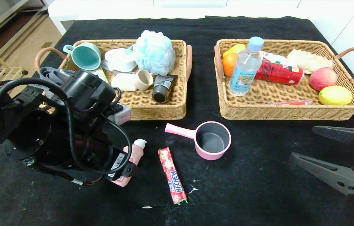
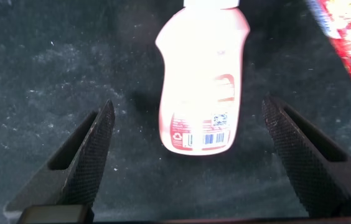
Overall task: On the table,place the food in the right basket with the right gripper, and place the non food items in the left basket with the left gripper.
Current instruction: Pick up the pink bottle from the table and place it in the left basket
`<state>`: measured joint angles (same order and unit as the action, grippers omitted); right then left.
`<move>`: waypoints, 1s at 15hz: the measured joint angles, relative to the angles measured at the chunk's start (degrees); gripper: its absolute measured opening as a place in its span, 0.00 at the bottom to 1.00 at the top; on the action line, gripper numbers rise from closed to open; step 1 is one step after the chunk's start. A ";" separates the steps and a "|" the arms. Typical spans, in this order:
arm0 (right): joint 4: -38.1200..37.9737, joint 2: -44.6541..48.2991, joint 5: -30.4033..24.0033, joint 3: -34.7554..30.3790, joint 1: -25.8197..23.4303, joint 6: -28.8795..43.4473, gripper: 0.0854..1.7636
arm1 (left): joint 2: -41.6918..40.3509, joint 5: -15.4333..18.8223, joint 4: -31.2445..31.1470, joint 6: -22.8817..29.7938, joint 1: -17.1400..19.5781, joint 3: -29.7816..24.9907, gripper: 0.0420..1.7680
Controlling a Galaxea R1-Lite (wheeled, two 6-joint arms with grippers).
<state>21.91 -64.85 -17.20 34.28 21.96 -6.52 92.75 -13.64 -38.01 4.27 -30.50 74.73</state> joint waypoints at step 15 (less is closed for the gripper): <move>0.00 0.48 0.01 0.22 0.00 -0.01 0.97 | 3.28 -0.07 4.63 0.00 0.35 -0.72 0.97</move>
<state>21.91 -64.38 -17.19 34.50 21.96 -6.53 96.03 -13.71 -33.38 4.27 -30.15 74.01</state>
